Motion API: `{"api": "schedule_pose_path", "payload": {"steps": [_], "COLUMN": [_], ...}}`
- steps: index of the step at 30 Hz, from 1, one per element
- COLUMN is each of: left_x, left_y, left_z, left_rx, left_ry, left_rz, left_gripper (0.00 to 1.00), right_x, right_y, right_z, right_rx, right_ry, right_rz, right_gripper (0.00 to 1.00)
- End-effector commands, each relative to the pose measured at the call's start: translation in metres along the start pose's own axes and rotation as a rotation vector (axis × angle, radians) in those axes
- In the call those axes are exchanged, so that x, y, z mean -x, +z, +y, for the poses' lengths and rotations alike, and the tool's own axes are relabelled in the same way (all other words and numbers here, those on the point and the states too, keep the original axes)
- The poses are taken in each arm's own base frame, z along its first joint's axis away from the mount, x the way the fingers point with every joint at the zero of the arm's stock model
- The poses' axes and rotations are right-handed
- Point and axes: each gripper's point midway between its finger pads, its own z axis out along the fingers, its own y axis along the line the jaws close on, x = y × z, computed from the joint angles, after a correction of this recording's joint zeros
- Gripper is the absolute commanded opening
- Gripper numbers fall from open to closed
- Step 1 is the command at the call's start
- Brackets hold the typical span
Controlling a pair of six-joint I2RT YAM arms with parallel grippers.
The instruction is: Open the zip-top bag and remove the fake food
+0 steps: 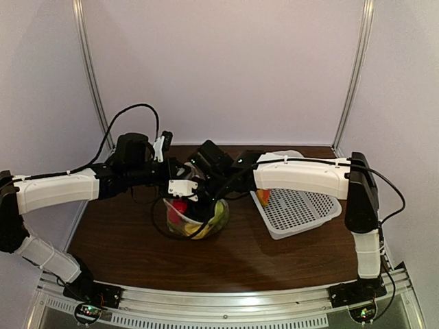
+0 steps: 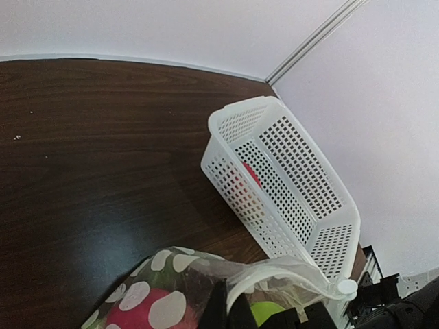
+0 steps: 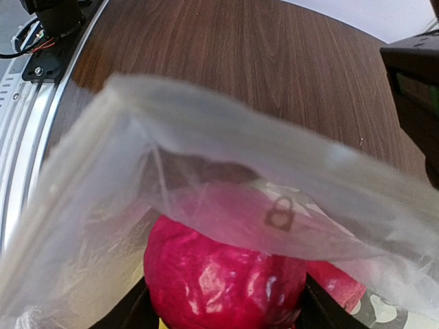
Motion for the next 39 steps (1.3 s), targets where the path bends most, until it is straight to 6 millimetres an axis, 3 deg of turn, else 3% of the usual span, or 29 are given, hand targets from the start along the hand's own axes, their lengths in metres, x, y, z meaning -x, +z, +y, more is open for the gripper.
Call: {"api": "schedule_pose_path", "payload": {"steps": [1,12,17,21,24,27,31,35,39], "left_x": [0.008,0.015,0.016,0.018,0.022,0.024,0.021,0.018,0.015], "left_y": [-0.006,-0.008,-0.008,-0.010,-0.012,-0.015,-0.017,-0.016,-0.015], "left_z": [-0.007,-0.006,-0.005,-0.006,-0.009,-0.011,-0.008,-0.006,-0.006], "left_rx": [-0.016,0.007,0.022,0.022,0.024,0.025,0.039,0.053,0.048], "left_ry": [0.033,0.084,0.091,0.102,0.116,0.130,0.145,0.158,0.154], "left_rz": [-0.032,-0.047,-0.044,-0.049,-0.056,-0.057,-0.039,-0.015,0.001], "left_gripper": [0.00,0.00,0.00,0.00,0.00,0.00,0.00,0.00,0.00], "right_x": [0.011,0.013,0.022,0.001,-0.040,-0.096,-0.174,-0.243,-0.288], "right_y": [-0.038,-0.107,-0.139,-0.167,-0.180,-0.196,-0.209,-0.205,-0.191], "right_z": [-0.005,-0.022,-0.016,-0.031,-0.059,-0.102,-0.144,-0.161,-0.171], "right_rx": [-0.046,-0.084,0.009,-0.029,-0.096,-0.211,-0.377,-0.468,-0.505], "right_ry": [0.011,0.068,0.137,0.190,0.285,0.428,0.587,0.709,0.787], "right_rz": [-0.016,-0.034,-0.093,-0.086,-0.039,0.014,0.124,0.235,0.335], "right_gripper": [0.55,0.53,0.53,0.53,0.53,0.53,0.53,0.53,0.53]}}
